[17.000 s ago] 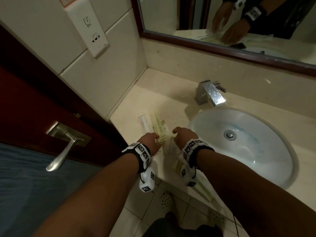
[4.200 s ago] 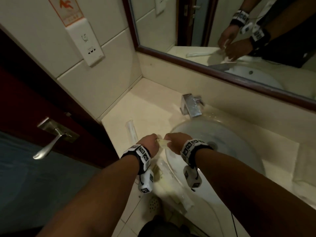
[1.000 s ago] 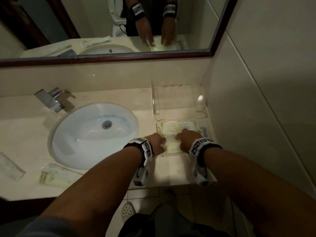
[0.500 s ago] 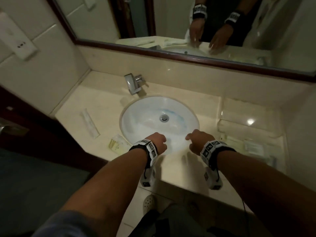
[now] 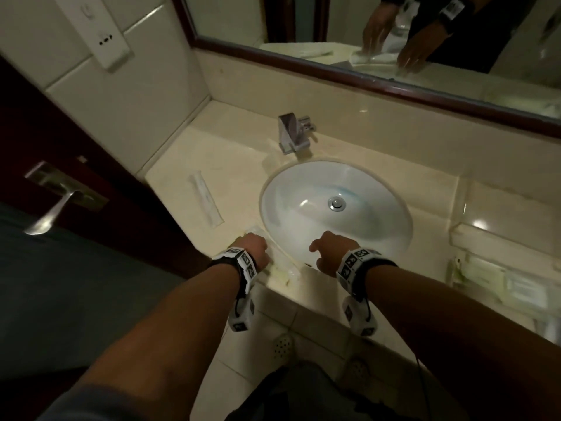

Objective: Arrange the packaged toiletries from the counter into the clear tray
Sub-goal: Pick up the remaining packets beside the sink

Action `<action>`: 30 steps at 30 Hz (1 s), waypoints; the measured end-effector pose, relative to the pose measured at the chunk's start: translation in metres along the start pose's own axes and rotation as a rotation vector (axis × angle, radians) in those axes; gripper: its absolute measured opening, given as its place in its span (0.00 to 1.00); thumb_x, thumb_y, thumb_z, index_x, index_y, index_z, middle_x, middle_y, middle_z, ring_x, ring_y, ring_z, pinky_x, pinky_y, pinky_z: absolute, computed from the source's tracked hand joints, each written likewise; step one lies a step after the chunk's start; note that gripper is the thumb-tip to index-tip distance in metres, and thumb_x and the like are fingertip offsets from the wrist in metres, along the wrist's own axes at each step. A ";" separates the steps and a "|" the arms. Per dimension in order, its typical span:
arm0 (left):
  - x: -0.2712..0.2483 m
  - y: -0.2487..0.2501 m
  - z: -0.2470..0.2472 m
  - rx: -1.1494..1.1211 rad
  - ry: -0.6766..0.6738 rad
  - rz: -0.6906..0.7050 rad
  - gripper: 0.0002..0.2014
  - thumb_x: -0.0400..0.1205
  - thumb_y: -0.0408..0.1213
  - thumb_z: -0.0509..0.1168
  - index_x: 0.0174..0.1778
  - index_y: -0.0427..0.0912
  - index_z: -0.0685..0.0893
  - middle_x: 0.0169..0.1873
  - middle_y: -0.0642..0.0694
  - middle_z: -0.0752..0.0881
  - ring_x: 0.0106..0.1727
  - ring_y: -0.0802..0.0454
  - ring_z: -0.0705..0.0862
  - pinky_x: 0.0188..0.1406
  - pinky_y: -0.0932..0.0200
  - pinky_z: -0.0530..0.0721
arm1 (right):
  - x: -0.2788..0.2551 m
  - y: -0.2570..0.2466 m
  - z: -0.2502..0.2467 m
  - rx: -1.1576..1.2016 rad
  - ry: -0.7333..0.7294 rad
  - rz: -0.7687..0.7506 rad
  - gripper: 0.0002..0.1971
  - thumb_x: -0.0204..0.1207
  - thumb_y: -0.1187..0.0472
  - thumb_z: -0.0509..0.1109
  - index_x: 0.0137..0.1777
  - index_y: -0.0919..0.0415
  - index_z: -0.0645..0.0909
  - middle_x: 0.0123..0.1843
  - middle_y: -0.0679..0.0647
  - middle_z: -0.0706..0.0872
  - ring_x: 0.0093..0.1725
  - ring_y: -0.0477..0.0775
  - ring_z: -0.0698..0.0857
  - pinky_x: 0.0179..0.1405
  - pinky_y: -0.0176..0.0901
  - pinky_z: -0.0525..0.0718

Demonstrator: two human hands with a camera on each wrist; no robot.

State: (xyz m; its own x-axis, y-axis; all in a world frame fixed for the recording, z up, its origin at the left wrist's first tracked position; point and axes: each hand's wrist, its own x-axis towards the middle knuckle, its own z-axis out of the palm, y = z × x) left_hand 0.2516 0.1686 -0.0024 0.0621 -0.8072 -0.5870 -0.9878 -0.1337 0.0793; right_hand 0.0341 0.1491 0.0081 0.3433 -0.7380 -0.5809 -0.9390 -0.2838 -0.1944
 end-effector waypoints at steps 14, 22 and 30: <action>0.022 -0.022 0.009 -0.020 -0.028 0.070 0.14 0.74 0.37 0.68 0.57 0.46 0.86 0.54 0.43 0.88 0.54 0.40 0.88 0.50 0.53 0.87 | 0.026 -0.052 0.006 0.016 -0.042 -0.013 0.24 0.81 0.56 0.65 0.75 0.36 0.73 0.75 0.49 0.72 0.68 0.57 0.81 0.60 0.50 0.82; 0.027 -0.031 0.015 0.217 -0.017 0.208 0.24 0.76 0.38 0.72 0.70 0.47 0.79 0.66 0.42 0.78 0.66 0.38 0.78 0.63 0.44 0.82 | 0.026 -0.066 0.013 0.023 -0.092 -0.068 0.25 0.80 0.55 0.66 0.77 0.37 0.72 0.74 0.50 0.73 0.64 0.57 0.83 0.57 0.50 0.85; 0.022 -0.033 0.016 0.255 -0.019 0.229 0.27 0.75 0.39 0.72 0.71 0.51 0.76 0.68 0.42 0.74 0.67 0.37 0.74 0.63 0.43 0.81 | 0.021 -0.067 0.017 0.028 -0.126 -0.068 0.27 0.79 0.53 0.69 0.78 0.37 0.70 0.75 0.51 0.71 0.66 0.58 0.82 0.58 0.50 0.84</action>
State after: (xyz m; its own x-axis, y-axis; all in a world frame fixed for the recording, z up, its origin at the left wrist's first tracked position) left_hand 0.2834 0.1649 -0.0308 -0.1661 -0.7885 -0.5922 -0.9798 0.2000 0.0085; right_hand 0.1044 0.1630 -0.0047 0.4025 -0.6344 -0.6600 -0.9145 -0.3118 -0.2579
